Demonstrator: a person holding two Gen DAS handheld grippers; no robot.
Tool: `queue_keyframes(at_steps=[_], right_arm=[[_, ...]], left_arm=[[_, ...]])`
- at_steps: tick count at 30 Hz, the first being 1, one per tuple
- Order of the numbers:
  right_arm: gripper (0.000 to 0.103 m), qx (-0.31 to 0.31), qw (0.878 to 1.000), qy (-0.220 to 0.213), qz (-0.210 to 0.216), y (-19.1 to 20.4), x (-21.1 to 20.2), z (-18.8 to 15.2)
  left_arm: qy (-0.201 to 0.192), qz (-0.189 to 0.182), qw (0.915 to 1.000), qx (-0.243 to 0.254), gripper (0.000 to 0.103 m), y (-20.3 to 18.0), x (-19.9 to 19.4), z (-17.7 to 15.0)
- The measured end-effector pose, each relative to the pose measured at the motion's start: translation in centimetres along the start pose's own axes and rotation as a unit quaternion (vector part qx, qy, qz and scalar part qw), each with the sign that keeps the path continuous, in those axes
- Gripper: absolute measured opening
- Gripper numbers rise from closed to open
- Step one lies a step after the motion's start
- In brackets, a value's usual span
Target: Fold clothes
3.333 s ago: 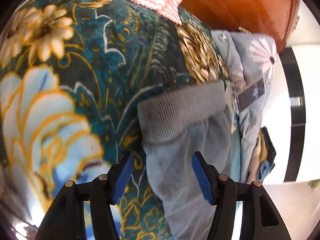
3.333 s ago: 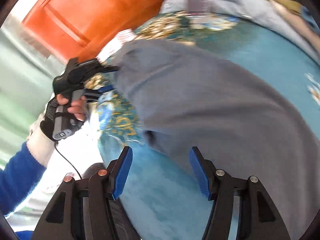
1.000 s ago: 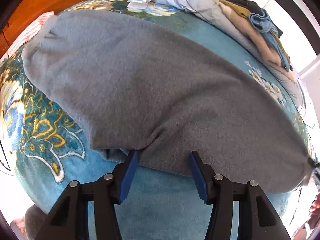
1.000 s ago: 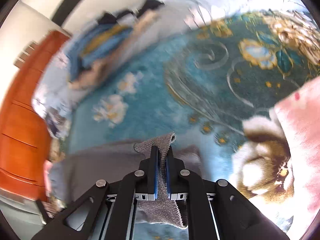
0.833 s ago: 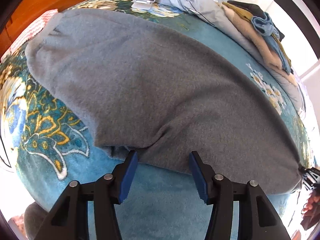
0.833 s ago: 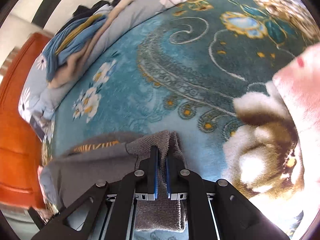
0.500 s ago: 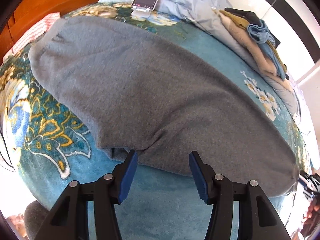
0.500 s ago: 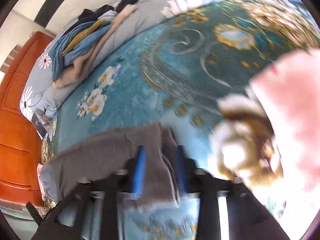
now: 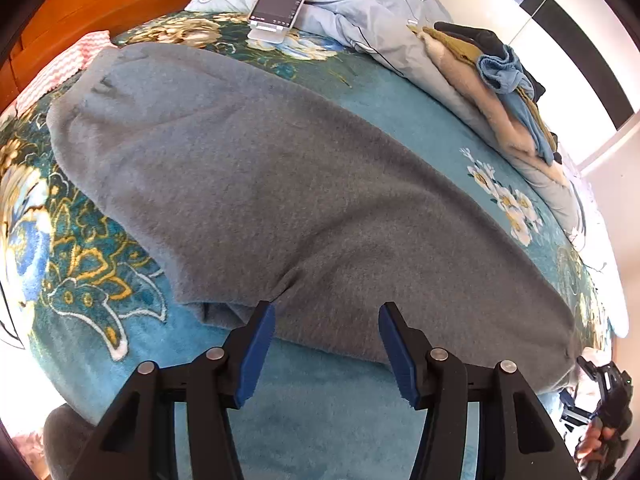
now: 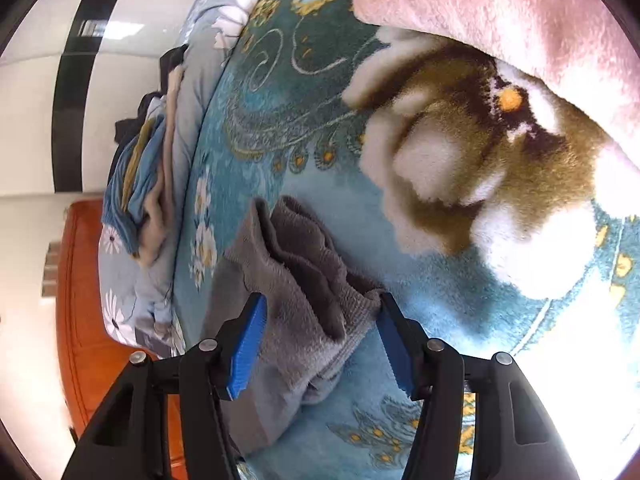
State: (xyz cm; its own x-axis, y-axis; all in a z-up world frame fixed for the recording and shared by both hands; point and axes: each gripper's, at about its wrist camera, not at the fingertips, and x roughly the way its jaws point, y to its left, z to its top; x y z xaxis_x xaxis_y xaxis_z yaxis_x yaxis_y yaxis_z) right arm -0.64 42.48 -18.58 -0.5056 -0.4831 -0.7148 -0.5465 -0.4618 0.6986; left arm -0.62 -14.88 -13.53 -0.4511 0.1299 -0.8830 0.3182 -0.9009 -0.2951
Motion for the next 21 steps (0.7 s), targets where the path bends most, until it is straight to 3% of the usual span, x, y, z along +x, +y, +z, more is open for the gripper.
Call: queue_keyframes(at_steps=[1,2,3,7,10,12,17,21], right_arm=[[0.040,0.002,1.000,-0.002,-0.006,0.1,0.1,0.0],[0.022,0.004,1.000,-0.003,-0.008,0.4,0.0,-0.1],[0.016,0.005,1.000,-0.004,-0.008,0.6,-0.2,-0.1],[0.015,-0.031,0.999,-0.017,-0.003,4.0,-1.4,-0.3],[0.014,-0.117,0.993,-0.026,0.006,10.1,-2.4,-1.8],[0.014,-0.186,0.982,-0.027,0.013,15.0,-2.7,-3.3],[0.014,-0.276,0.957,0.044,0.073,25.8,1.6,-8.7],[0.014,-0.328,0.937,0.090,0.078,31.2,6.5,-14.5]], left_arm=[[-0.002,-0.001,1.0000,-0.003,0.058,0.1,0.0,-0.1],[-0.003,-0.001,1.0000,-0.007,0.058,0.3,0.0,-0.2],[-0.003,-0.004,0.9999,-0.011,0.059,0.5,0.1,-0.2],[-0.007,-0.016,0.9993,-0.033,0.059,1.7,0.2,0.2],[-0.014,-0.039,0.9972,-0.063,0.059,3.2,-0.5,0.8],[-0.021,-0.049,0.9952,-0.082,0.062,4.6,-1.1,1.4],[-0.048,-0.063,0.9854,-0.151,0.067,9.6,-3.1,2.4],[-0.065,-0.072,0.9737,-0.206,0.068,13.8,-4.2,2.3]])
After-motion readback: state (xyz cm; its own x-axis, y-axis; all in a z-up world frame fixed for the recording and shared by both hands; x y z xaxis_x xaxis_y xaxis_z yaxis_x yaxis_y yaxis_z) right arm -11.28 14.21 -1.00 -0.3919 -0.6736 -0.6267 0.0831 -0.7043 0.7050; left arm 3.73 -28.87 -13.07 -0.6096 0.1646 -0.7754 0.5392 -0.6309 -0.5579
